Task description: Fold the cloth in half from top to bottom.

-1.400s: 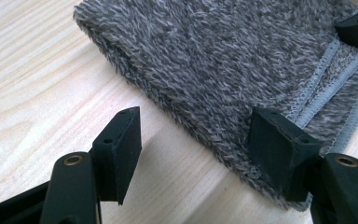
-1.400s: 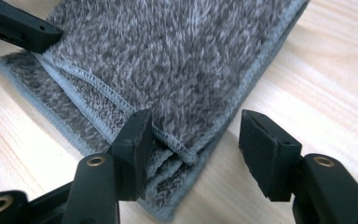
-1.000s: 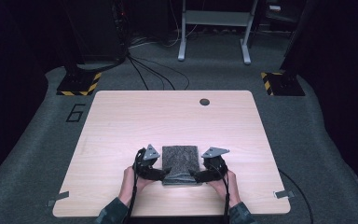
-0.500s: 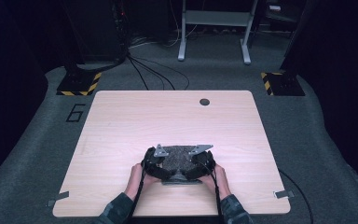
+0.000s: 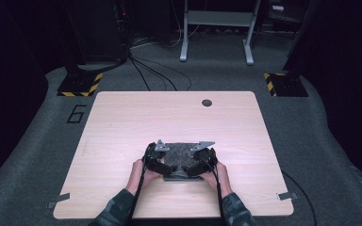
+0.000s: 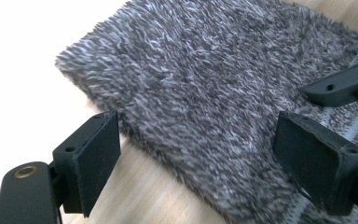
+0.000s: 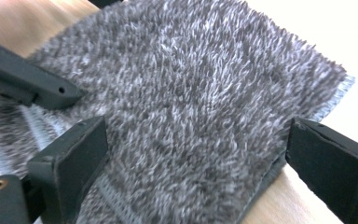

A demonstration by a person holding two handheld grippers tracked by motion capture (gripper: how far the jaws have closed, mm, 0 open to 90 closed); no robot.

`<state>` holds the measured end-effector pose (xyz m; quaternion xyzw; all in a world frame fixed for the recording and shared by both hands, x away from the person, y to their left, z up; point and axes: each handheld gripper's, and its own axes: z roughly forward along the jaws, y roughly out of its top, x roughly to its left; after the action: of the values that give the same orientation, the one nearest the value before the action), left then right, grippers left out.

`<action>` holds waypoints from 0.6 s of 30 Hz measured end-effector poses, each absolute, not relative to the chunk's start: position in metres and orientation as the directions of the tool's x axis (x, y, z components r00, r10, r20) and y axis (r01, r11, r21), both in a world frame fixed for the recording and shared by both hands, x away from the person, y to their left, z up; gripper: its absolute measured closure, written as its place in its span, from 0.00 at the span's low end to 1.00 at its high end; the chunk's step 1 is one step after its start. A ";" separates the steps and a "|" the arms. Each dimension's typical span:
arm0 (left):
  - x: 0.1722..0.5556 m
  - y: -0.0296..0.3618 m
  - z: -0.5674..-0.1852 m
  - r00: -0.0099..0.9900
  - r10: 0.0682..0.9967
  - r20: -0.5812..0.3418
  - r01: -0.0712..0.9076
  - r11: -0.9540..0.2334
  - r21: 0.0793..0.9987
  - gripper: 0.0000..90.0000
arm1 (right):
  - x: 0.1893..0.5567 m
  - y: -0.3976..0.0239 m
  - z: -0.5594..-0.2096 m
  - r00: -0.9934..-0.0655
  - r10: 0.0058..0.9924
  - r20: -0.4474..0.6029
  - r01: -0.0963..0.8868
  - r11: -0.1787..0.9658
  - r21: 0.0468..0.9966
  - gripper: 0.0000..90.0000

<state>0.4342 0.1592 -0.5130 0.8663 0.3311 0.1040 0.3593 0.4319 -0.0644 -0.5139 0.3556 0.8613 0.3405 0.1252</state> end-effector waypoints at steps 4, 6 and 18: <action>0.427 0.168 -0.504 0.748 0.662 -0.051 0.491 -0.501 0.713 0.15 | 0.424 -0.069 -0.506 -0.715 0.699 0.024 0.516 0.504 0.693 0.05; 0.421 0.175 -0.497 0.742 0.669 -0.034 0.481 -0.496 0.723 0.14 | 0.417 -0.073 -0.500 -0.718 0.696 0.008 0.499 0.507 0.703 0.05; 0.385 0.232 -0.489 0.666 0.746 0.016 0.504 -0.466 0.727 0.12 | 0.378 -0.131 -0.489 -0.640 0.768 -0.019 0.516 0.448 0.730 0.05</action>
<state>0.3852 0.2321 -0.4885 0.8393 0.3723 0.1688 0.3585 0.3776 -0.1306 -0.4887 0.3858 0.8322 0.3568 0.1768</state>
